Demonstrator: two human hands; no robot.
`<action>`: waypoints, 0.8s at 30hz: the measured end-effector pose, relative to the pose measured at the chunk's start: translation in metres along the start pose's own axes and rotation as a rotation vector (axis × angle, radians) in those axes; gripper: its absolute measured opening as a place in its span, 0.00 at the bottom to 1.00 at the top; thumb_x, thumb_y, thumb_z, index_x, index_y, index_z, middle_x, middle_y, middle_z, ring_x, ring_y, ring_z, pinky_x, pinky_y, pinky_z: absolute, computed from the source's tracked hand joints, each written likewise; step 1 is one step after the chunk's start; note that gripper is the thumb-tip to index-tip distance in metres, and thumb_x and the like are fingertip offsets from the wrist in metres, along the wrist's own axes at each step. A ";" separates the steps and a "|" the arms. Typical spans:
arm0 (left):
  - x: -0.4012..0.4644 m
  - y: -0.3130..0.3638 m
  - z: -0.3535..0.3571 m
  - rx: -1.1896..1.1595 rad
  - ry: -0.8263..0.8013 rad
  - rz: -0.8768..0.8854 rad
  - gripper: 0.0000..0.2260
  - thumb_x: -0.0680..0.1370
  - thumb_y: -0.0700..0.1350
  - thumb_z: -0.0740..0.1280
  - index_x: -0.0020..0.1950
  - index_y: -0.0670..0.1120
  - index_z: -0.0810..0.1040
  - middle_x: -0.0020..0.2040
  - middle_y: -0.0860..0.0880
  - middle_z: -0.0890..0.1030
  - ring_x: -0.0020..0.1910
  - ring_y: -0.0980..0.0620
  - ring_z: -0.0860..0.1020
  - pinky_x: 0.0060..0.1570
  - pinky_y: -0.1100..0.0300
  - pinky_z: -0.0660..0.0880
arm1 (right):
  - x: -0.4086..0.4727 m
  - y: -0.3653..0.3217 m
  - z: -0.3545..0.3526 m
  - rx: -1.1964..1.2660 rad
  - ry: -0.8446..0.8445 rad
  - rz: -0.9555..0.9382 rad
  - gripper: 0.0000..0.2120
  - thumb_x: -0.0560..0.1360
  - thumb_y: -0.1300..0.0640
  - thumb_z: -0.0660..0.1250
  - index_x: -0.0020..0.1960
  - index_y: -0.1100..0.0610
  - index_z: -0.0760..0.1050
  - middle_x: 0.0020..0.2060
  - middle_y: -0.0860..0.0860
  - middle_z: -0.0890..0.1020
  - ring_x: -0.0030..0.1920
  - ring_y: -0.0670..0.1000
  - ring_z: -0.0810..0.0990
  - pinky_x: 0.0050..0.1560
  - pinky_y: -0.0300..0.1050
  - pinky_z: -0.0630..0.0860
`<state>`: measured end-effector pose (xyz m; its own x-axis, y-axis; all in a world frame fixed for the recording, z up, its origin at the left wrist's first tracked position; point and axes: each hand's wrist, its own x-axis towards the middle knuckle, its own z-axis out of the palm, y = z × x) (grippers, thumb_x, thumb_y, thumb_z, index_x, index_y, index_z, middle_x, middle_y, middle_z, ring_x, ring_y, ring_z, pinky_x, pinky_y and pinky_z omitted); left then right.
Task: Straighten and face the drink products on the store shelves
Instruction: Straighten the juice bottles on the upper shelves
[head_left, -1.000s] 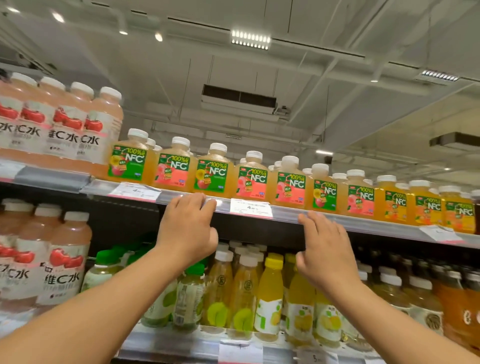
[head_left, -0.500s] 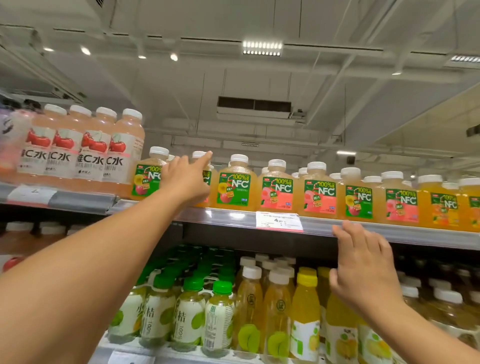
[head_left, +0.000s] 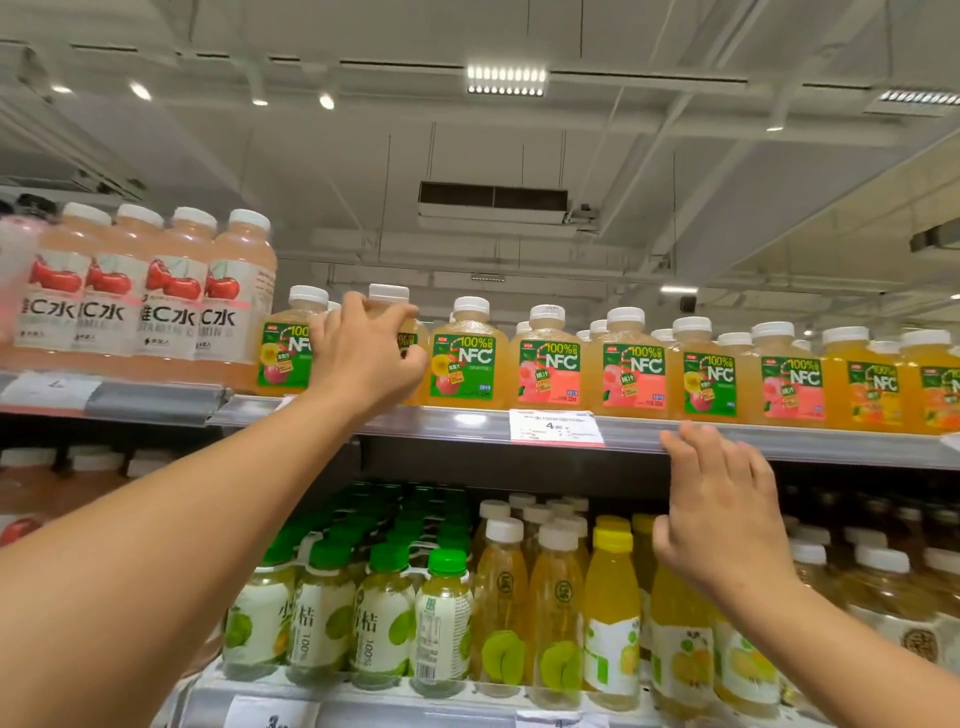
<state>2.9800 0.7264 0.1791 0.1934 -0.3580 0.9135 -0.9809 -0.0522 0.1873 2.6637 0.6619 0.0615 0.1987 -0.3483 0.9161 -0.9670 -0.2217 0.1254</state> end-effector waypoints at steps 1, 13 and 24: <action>-0.002 -0.001 -0.001 -0.023 0.029 0.021 0.19 0.76 0.55 0.62 0.67 0.56 0.73 0.59 0.43 0.68 0.62 0.41 0.68 0.67 0.47 0.59 | 0.000 0.000 -0.001 -0.004 -0.011 -0.001 0.37 0.56 0.58 0.77 0.63 0.60 0.71 0.61 0.59 0.75 0.63 0.62 0.73 0.65 0.62 0.68; -0.008 -0.006 -0.011 -0.293 0.148 -0.030 0.24 0.67 0.56 0.77 0.56 0.44 0.77 0.52 0.43 0.80 0.49 0.46 0.75 0.44 0.54 0.70 | 0.000 0.003 -0.006 -0.049 -0.115 -0.009 0.35 0.66 0.51 0.68 0.72 0.54 0.63 0.70 0.53 0.67 0.72 0.56 0.62 0.73 0.55 0.55; -0.072 0.095 -0.035 -0.855 -0.247 -0.050 0.29 0.54 0.62 0.79 0.50 0.50 0.81 0.44 0.51 0.85 0.42 0.54 0.83 0.40 0.56 0.81 | 0.018 0.041 -0.030 0.285 -0.173 -0.158 0.25 0.70 0.51 0.63 0.68 0.51 0.71 0.63 0.47 0.75 0.65 0.50 0.71 0.65 0.49 0.66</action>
<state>2.8737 0.7804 0.1436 0.1293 -0.5699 0.8115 -0.6024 0.6048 0.5208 2.6228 0.6736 0.0942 0.3895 -0.4327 0.8131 -0.8437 -0.5216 0.1266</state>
